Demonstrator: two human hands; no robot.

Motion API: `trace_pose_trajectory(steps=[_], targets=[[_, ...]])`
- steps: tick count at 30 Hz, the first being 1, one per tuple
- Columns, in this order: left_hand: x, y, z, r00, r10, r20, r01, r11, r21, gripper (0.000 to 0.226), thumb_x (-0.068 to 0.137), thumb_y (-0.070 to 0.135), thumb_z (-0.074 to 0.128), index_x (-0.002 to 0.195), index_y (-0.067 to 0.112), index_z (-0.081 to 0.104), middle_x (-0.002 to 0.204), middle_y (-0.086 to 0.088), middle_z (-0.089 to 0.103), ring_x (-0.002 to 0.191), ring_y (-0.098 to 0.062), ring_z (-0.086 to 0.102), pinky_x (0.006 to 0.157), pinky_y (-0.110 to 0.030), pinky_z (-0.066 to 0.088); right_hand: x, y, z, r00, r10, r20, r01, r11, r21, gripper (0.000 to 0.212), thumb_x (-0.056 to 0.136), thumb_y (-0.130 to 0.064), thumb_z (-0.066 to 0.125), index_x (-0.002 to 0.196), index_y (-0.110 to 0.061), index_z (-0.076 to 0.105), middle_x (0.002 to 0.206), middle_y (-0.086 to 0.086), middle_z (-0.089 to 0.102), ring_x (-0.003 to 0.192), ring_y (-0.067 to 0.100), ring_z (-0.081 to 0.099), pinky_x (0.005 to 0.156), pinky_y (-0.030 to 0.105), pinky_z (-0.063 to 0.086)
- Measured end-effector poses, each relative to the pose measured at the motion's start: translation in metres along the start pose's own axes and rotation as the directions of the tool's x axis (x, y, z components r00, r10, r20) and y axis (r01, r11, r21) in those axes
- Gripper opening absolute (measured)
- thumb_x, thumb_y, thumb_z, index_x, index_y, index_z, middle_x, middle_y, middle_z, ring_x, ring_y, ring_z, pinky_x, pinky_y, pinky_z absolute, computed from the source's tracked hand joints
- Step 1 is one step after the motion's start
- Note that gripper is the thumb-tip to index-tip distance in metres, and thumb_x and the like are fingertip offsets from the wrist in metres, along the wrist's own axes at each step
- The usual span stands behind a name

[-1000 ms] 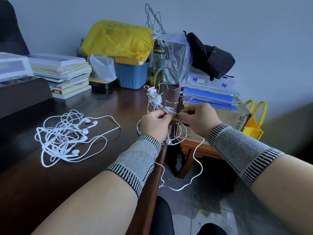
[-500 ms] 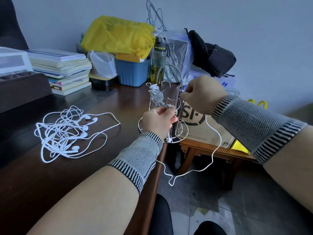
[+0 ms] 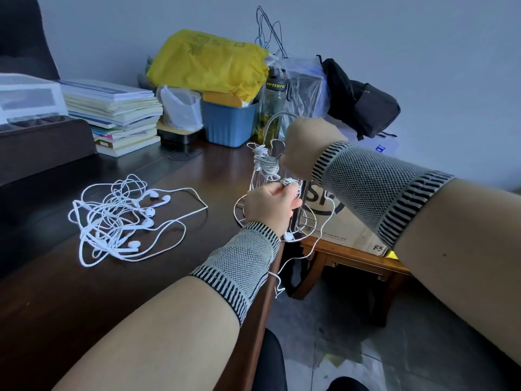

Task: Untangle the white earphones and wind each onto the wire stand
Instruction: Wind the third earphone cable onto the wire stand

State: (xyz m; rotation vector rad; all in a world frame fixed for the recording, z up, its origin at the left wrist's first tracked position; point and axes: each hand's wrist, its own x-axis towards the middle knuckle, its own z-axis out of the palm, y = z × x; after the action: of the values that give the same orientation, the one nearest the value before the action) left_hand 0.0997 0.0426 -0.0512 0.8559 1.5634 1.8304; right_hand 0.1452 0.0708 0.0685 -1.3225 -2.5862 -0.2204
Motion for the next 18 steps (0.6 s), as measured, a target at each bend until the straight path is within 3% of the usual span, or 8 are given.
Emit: trace_pose_trajectory(steps=[4,6,7,9,11,13,15,18], targets=[[-0.002,-0.001,-0.001,0.999,-0.043,-0.003,0.043,0.999,0.015,0.036,0.087,0.011,0.063,0.053,0.02,0.067,0.06,0.007,0.071,0.071,-0.013,0.074,0.082,-0.049,0.058,-0.006,-0.008,0.003,0.997,-0.06,0.039,0.061,0.998,-0.033,0.022,0.09,-0.01,0.055,0.07,-0.011,0.045,0.068,0.003,0.048,0.072,0.024,0.056,0.063,0.033,0.049],[0.003,-0.002,-0.001,1.0,-0.02,-0.011,0.02,1.0,-0.001,0.04,0.087,0.004,0.062,0.049,0.013,0.058,0.061,0.005,0.068,0.07,-0.013,0.07,0.074,-0.028,0.058,-0.017,-0.013,0.006,0.988,-0.15,0.041,0.155,0.976,-0.156,0.025,0.093,-0.01,0.055,0.069,-0.01,0.046,0.065,0.002,0.046,0.069,0.022,0.055,0.065,0.035,0.05],[-0.003,0.008,-0.002,0.998,-0.058,-0.023,0.058,0.998,-0.016,0.043,0.09,0.001,0.057,0.05,0.014,0.047,0.065,0.006,0.06,0.073,-0.012,0.064,0.064,-0.016,0.048,-0.023,-0.015,0.009,0.978,-0.204,0.033,0.207,0.955,-0.212,0.026,0.094,-0.012,0.055,0.07,-0.01,0.046,0.065,0.002,0.043,0.069,0.023,0.054,0.065,0.035,0.048],[-0.009,0.012,-0.008,0.995,-0.058,-0.083,0.059,0.998,0.008,0.042,0.098,-0.003,0.036,0.059,0.012,0.029,0.069,0.005,0.042,0.081,-0.016,0.046,0.06,-0.02,0.03,-0.036,-0.013,0.018,0.955,-0.296,-0.008,0.282,0.918,-0.279,0.017,0.098,-0.018,0.05,0.086,-0.009,0.057,0.072,0.003,0.045,0.073,0.027,0.051,0.064,0.035,0.044],[-0.001,0.003,-0.007,0.997,-0.022,-0.067,0.017,0.997,-0.073,0.043,0.099,-0.005,0.031,0.059,0.011,0.035,0.059,0.006,0.044,0.076,-0.018,0.045,0.065,-0.027,0.036,-0.044,-0.002,0.033,0.941,-0.331,-0.074,0.304,0.919,-0.253,0.019,0.099,-0.019,0.046,0.1,-0.01,0.062,0.085,0.004,0.053,0.077,0.028,0.054,0.065,0.034,0.042],[0.002,0.005,-0.005,0.997,-0.055,-0.045,0.056,0.998,0.017,0.039,0.095,-0.003,0.051,0.062,0.018,0.055,0.055,0.011,0.057,0.067,-0.015,0.057,0.07,-0.031,0.053,-0.049,0.014,0.052,0.939,-0.296,-0.177,0.277,0.953,-0.127,0.019,0.098,-0.019,0.046,0.102,-0.013,0.064,0.092,0.001,0.057,0.077,0.025,0.055,0.064,0.03,0.037],[0.003,-0.001,-0.006,0.999,-0.036,0.026,0.036,0.999,0.007,0.032,0.092,0.002,0.061,0.066,0.02,0.065,0.062,0.004,0.067,0.069,-0.019,0.063,0.079,-0.044,0.057,-0.054,0.032,0.07,0.943,-0.179,-0.28,0.215,0.971,0.104,0.02,0.097,-0.02,0.05,0.103,-0.016,0.069,0.095,-0.001,0.064,0.079,0.019,0.06,0.064,0.024,0.038],[0.004,-0.003,-0.006,1.0,0.003,0.025,-0.004,0.999,0.044,0.021,0.086,0.014,0.067,0.066,0.014,0.073,0.071,-0.014,0.072,0.075,-0.037,0.071,0.076,-0.053,0.058,-0.054,0.054,0.087,0.974,0.03,-0.224,0.082,0.876,0.475,0.017,0.093,-0.017,0.059,0.099,-0.018,0.075,0.074,-0.009,0.065,0.056,0.001,0.054,0.053,0.01,0.036]])
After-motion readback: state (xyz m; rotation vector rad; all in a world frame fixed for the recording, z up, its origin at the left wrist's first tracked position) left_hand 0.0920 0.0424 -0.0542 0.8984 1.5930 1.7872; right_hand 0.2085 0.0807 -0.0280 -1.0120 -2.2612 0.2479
